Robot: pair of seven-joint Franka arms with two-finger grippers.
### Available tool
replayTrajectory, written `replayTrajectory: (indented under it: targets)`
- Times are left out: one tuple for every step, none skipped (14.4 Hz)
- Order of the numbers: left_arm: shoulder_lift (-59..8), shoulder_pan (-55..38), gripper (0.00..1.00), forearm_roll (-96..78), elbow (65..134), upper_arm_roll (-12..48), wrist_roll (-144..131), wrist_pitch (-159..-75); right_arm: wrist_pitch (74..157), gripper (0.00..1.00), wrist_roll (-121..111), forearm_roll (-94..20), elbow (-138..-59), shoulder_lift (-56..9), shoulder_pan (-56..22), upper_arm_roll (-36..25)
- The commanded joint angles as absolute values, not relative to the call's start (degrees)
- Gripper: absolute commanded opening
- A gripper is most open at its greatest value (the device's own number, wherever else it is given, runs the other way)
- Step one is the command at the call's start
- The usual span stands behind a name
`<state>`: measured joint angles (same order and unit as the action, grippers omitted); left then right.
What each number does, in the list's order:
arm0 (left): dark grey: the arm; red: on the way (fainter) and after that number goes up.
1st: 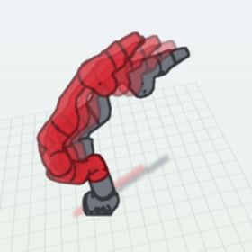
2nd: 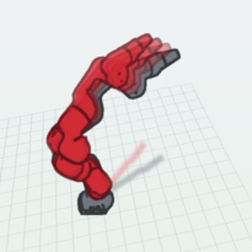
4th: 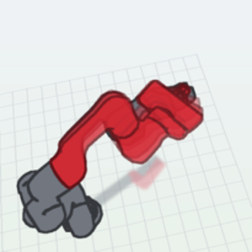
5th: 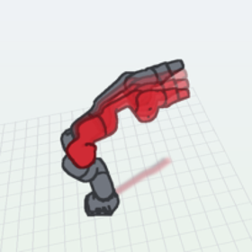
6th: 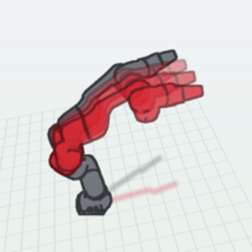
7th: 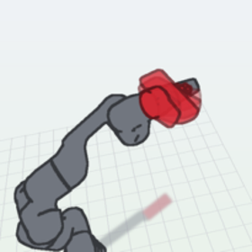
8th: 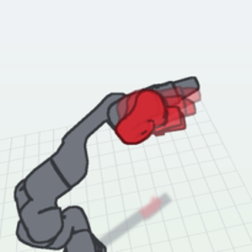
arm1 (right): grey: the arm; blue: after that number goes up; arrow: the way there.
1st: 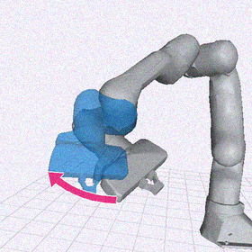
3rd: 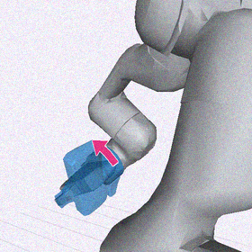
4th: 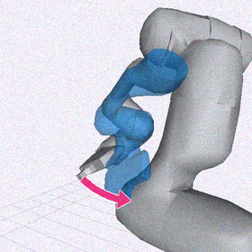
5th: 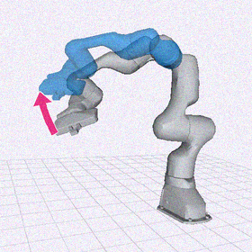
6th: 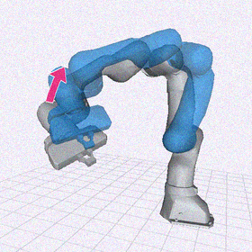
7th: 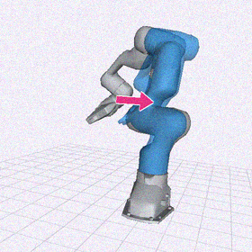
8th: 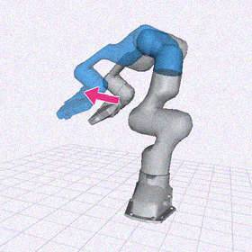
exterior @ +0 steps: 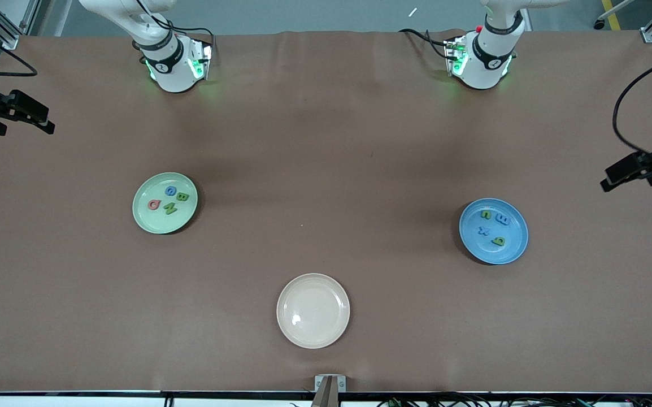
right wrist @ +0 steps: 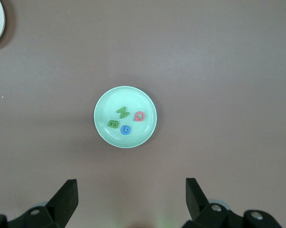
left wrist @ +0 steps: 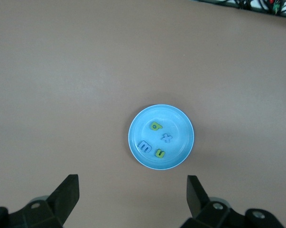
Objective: Sort upper and lower case letters into plates
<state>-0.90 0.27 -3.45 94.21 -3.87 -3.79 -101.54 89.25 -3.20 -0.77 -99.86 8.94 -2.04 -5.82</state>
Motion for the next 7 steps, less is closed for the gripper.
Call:
replayTrajectory:
  targets:
    - [0.97,-1.92,1.00,-4.48,95.89,-5.01,-2.90,-101.78,89.74,1.00,-1.41,-0.44,-101.78,10.99,-2.46,-5.89]
    - [1.31,-2.46,1.00,-4.48,95.89,-5.27,-2.90,-101.78,89.74,1.00,-1.49,-0.44,-101.78,10.99,-2.46,-5.89]
    - [1.41,-2.46,1.00,-4.48,95.80,-5.36,-2.90,-101.78,89.74,1.00,-1.49,-0.44,-101.78,10.99,-2.46,-5.89]
    - [1.41,-2.55,1.00,-4.48,95.71,-5.45,-2.90,-101.78,89.74,1.00,-1.49,-0.44,-101.78,10.99,-2.46,-5.89]
    - [1.06,-2.46,1.00,-4.48,95.71,-5.45,-2.90,-101.95,89.82,1.00,-1.49,-0.35,-101.78,10.99,-2.46,-5.89]
    - [0.71,-1.85,1.00,-4.40,95.71,-5.36,-2.90,-102.04,89.82,1.00,-1.49,-0.35,-101.78,10.99,-2.46,-5.89]
    - [0.62,-1.76,1.00,-4.39,95.80,-5.27,-2.90,-102.13,89.82,1.00,-1.49,-0.35,-101.78,10.99,-2.46,-5.89]
